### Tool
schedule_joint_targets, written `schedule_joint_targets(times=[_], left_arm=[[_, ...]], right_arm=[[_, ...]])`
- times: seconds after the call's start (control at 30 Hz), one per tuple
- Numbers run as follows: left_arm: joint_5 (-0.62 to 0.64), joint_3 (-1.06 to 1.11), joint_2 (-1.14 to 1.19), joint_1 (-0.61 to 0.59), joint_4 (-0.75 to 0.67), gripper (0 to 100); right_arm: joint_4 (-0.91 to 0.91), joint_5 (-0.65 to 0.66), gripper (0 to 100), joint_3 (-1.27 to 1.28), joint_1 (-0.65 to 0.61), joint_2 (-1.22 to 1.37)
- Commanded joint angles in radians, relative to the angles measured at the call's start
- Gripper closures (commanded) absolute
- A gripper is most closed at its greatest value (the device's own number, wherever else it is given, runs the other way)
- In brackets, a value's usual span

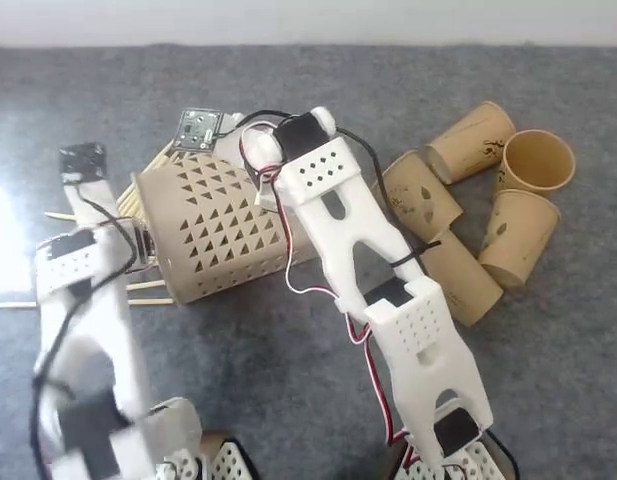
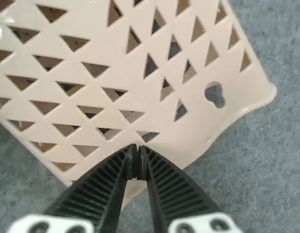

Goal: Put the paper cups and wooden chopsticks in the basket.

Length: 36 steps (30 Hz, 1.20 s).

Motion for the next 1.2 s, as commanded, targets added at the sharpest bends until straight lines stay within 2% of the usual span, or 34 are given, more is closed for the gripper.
schedule_joint_targets(times=[0.0, 0.13, 0.3, 0.37, 0.47, 0.6, 0.83, 1.0, 1.17], left_arm=[[0.020, -0.004, -0.353, -0.003, 0.098, 85], [0.021, 0.033, -0.532, 0.000, 0.153, 85], [0.021, 0.117, -0.555, 0.008, 0.060, 85], [0.023, 0.120, -0.554, 0.058, 0.061, 85], [0.110, 0.122, -0.554, 0.137, 0.089, 85], [0.235, 0.117, -0.554, 0.150, 0.086, 85], [0.247, 0.119, -0.546, 0.130, 0.009, 85], [0.249, 0.012, -0.299, 0.086, 0.002, 85], [0.265, -0.197, -0.009, 0.074, 0.132, 85]], right_arm=[[0.010, 0.006, 99.1, -0.012, 0.021, -0.073], [0.012, 0.006, 99.1, -0.012, 0.024, -0.073], [0.007, 0.003, 99.1, -0.012, 0.065, -0.071], [0.007, 0.003, 99.1, -0.012, 0.073, -0.071], [0.010, 0.003, 99.1, -0.012, 0.071, -0.071], [0.012, -0.038, 99.1, -0.012, 0.068, -0.070], [0.013, -0.054, 99.1, -0.012, 0.076, -0.071], [0.033, -0.058, 99.1, -0.012, 0.088, -0.071], [0.035, -0.060, 99.1, -0.008, 0.101, -0.062]])
